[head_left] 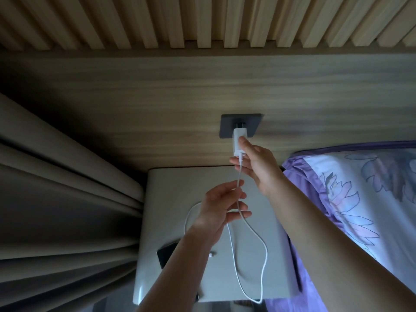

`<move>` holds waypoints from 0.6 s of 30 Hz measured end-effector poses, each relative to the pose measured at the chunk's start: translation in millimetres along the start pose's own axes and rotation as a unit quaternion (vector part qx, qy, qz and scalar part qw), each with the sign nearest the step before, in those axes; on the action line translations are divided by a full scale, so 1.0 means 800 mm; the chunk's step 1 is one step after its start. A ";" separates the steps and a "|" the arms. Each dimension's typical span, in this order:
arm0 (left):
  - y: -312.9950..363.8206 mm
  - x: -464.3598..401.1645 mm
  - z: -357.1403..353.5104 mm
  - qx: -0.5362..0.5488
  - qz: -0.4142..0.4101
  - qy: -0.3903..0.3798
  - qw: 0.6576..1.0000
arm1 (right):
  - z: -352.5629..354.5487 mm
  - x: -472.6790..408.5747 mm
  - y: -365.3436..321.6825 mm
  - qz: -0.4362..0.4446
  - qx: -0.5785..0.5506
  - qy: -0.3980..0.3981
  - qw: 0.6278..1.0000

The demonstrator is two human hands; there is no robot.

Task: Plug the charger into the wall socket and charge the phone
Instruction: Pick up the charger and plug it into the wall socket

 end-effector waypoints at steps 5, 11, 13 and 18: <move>-0.001 -0.001 0.008 -0.003 0.000 0.044 0.999 | -0.001 0.000 -0.007 -0.008 -0.002 0.024 1.000; -0.001 0.003 0.001 0.007 0.006 0.059 0.998 | 0.003 0.000 -0.006 -0.040 -0.028 0.073 0.996; -0.002 0.007 -0.004 0.016 0.003 0.049 0.999 | 0.001 0.000 -0.006 -0.041 -0.030 0.074 0.996; -0.011 0.020 -0.016 0.052 0.011 0.001 0.999 | -0.006 -0.009 -0.006 -0.064 -0.045 0.078 0.994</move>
Point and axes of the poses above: each hand's wrist, its own x-axis away from the middle knuckle, its own z-axis out of the back of the hand, y = z × x, the point moved 8 cm from there along -x, towards the middle knuckle, and after that the axes turned 7 degrees about y, right-handed, at the moved point
